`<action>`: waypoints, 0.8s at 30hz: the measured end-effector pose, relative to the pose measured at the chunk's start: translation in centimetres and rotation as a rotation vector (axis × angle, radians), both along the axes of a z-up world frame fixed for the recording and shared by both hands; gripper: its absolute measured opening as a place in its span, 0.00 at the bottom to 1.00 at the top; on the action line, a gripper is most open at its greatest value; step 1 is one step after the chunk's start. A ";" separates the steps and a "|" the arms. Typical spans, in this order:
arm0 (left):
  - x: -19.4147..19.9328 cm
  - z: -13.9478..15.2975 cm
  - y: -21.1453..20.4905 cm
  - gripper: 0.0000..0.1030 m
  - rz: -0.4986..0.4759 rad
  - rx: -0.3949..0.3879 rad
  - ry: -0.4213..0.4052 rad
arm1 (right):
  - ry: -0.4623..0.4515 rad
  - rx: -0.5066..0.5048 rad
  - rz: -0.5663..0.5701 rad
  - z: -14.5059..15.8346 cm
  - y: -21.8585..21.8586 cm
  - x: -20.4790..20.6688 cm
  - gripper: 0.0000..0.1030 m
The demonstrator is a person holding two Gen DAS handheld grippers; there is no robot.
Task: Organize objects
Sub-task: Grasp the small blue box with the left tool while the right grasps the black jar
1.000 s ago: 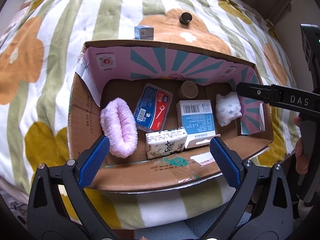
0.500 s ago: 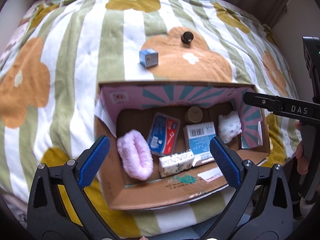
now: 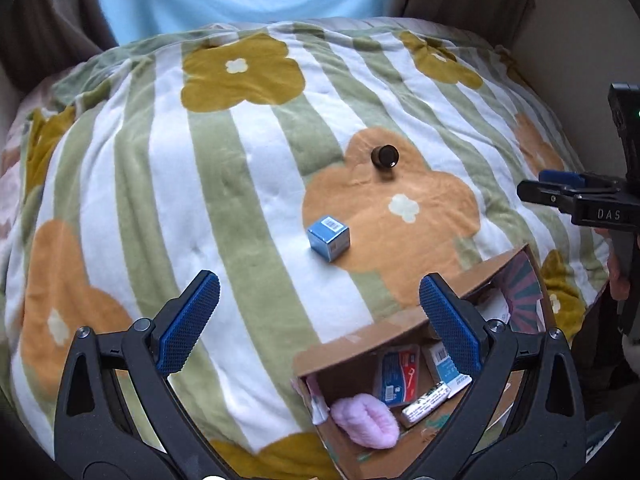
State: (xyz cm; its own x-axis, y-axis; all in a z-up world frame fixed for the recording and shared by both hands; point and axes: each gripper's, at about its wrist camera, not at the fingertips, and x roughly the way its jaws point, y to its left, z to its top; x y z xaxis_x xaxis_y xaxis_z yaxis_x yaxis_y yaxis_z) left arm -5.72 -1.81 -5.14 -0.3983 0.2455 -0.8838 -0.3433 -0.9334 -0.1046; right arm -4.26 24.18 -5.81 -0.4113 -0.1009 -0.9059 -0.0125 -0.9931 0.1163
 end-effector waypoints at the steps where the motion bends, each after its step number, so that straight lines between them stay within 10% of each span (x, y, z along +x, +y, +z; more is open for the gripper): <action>1: -0.9 -0.3 0.4 0.97 -0.045 0.001 -0.007 | -0.002 0.013 0.004 -0.1 -0.1 -0.8 0.73; 9: -6.3 -6.1 3.6 0.97 -0.281 -0.067 -0.028 | -0.044 0.034 0.028 -3.2 -0.3 -6.8 0.73; 24: -10.1 -15.5 4.5 0.96 -0.382 0.024 -0.145 | -0.138 0.040 -0.053 -10.6 -2.0 -13.6 0.73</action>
